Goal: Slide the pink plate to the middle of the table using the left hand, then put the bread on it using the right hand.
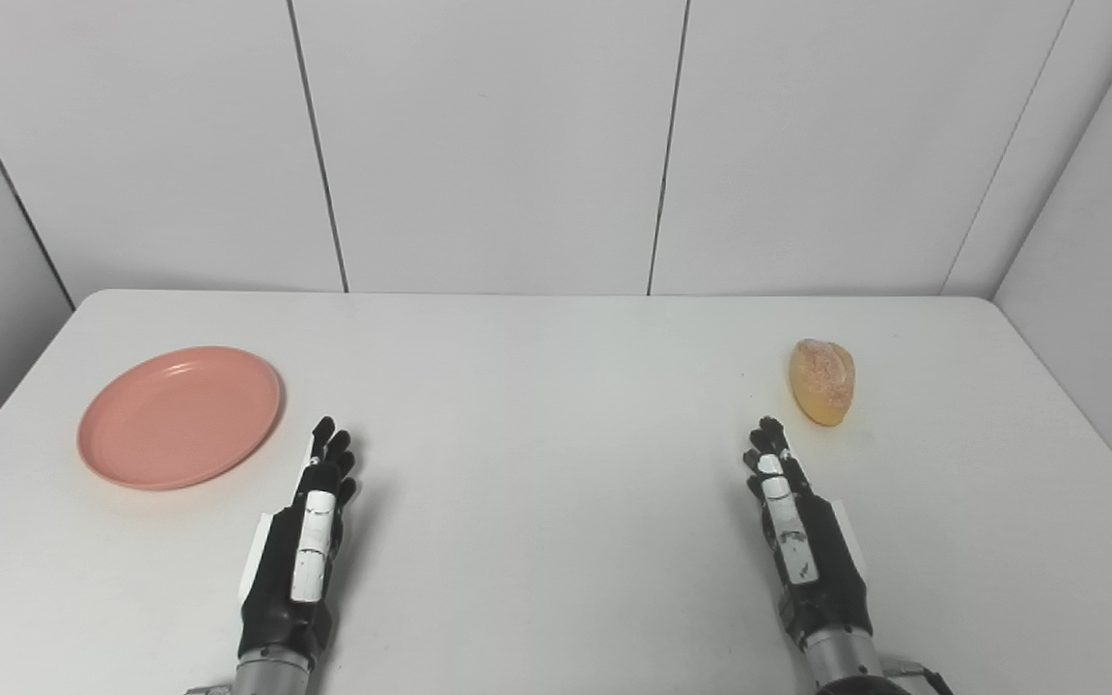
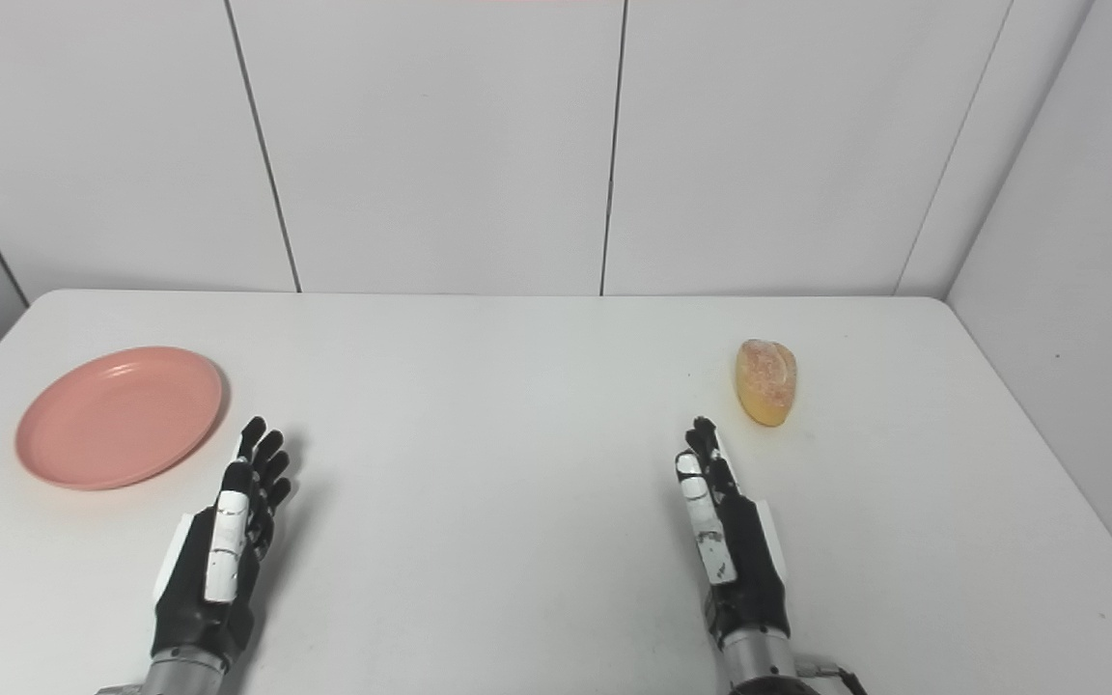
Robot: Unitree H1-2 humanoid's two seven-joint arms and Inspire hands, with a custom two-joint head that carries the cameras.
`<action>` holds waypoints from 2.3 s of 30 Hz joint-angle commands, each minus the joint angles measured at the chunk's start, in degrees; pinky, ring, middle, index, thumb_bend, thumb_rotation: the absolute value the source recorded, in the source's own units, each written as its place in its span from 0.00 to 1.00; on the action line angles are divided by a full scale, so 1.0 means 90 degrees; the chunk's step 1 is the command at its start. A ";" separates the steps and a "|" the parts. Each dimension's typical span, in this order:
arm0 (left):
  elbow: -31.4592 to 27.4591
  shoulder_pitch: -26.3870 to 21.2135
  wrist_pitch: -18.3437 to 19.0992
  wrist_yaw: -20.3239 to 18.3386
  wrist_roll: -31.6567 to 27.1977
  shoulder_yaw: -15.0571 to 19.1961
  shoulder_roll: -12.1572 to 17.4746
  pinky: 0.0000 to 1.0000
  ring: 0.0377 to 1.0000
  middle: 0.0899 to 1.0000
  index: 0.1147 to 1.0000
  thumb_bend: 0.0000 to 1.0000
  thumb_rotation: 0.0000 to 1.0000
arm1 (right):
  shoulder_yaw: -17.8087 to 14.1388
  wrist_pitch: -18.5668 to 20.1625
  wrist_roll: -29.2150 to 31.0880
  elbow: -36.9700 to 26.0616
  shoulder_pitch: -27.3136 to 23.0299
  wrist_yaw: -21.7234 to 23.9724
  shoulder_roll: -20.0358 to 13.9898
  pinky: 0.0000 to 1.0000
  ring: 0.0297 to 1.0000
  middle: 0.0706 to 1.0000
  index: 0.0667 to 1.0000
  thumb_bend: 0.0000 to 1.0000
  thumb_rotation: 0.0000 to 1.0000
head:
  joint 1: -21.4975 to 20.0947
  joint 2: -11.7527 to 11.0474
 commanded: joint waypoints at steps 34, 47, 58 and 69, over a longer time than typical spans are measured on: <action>0.0147 -0.0115 -0.0220 0.0098 0.0200 -0.0123 -0.0215 1.00 1.00 1.00 1.00 0.85 0.99 | -0.0132 0.0073 0.0291 -0.0082 -0.0189 0.0145 -0.0128 0.99 0.96 0.95 0.97 0.74 0.88 | 0.0733 -0.0336; 0.0852 -0.0183 -0.0817 0.0477 0.0703 -0.0416 -0.0641 1.00 1.00 1.00 1.00 0.83 0.98 | -0.0434 -0.0650 0.0729 0.0680 -0.0200 0.0588 -0.0529 1.00 0.98 0.98 0.99 0.74 0.90 | 0.1565 -0.1108; 0.1468 -0.0251 -0.1446 0.0596 0.0922 -0.0457 -0.0729 1.00 0.99 1.00 1.00 0.73 1.00 | -0.0515 -0.1079 0.0822 0.1261 -0.0288 0.0775 -0.0596 1.00 1.00 0.99 1.00 0.73 0.90 | 0.1800 -0.1693; 0.1810 -0.0279 -0.1761 0.0603 0.1009 -0.0426 -0.0693 1.00 0.99 1.00 1.00 0.75 1.00 | -0.0517 -0.1330 0.0831 0.1596 -0.0353 0.0805 -0.0547 1.00 1.00 0.99 1.00 0.70 0.91 | 0.1801 -0.2024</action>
